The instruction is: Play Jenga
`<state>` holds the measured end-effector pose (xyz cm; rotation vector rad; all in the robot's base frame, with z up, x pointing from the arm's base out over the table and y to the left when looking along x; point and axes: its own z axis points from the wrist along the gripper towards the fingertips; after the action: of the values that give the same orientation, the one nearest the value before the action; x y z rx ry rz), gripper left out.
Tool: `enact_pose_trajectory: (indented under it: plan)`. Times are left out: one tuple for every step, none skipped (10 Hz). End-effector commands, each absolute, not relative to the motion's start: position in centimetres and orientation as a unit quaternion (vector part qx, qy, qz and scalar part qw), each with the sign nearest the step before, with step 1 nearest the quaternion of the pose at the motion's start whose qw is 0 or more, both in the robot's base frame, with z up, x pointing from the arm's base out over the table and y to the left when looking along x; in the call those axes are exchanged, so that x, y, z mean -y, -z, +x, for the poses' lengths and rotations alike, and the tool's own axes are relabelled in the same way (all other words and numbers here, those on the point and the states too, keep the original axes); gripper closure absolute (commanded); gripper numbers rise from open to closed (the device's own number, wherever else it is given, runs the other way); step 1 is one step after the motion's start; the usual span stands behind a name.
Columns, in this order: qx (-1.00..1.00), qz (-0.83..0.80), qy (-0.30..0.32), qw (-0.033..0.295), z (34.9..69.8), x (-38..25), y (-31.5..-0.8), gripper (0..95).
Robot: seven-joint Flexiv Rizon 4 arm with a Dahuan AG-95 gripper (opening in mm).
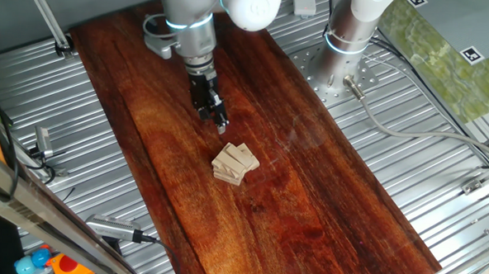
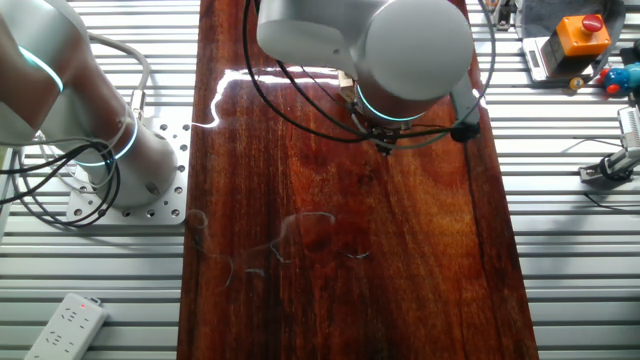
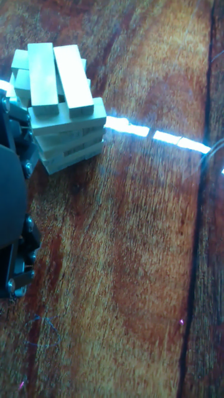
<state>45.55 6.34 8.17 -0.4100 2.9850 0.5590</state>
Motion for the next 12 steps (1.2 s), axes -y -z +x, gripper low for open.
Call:
enact_pose_trajectory:
  plan:
    - [-0.971, -0.127, -0.198, 0.040, 45.2, -6.3, -8.2, 19.0]
    - [-0.971, -0.127, -0.198, 0.041, 45.1, -6.3, -8.2, 19.0]
    - [-0.971, -0.128, -0.198, 0.041, 44.9, -6.3, -8.2, 19.0]
    - [-0.971, -0.128, -0.197, 0.042, 44.8, -6.2, -8.1, 19.0]
    - [-0.971, -0.129, -0.197, 0.043, 44.5, -6.2, -8.0, 19.0]
    - [-0.971, -0.129, -0.197, 0.044, 44.4, -6.2, -8.0, 19.0]
    - [-0.971, -0.128, -0.197, 0.045, 44.0, -6.2, -7.9, 19.0]
    - [-0.971, -0.128, -0.197, 0.046, 43.8, -6.2, -7.8, 19.0]
    - [-0.971, -0.128, -0.197, 0.046, 43.8, -6.3, -7.8, 19.0]
    - [-0.971, -0.126, -0.197, 0.048, 43.7, -6.5, -7.7, 19.0]
    - [-0.971, -0.125, -0.197, 0.048, 43.7, -6.8, -7.6, 19.0]
    - [-0.972, -0.124, -0.196, 0.048, 43.8, -7.2, -7.5, 19.0]
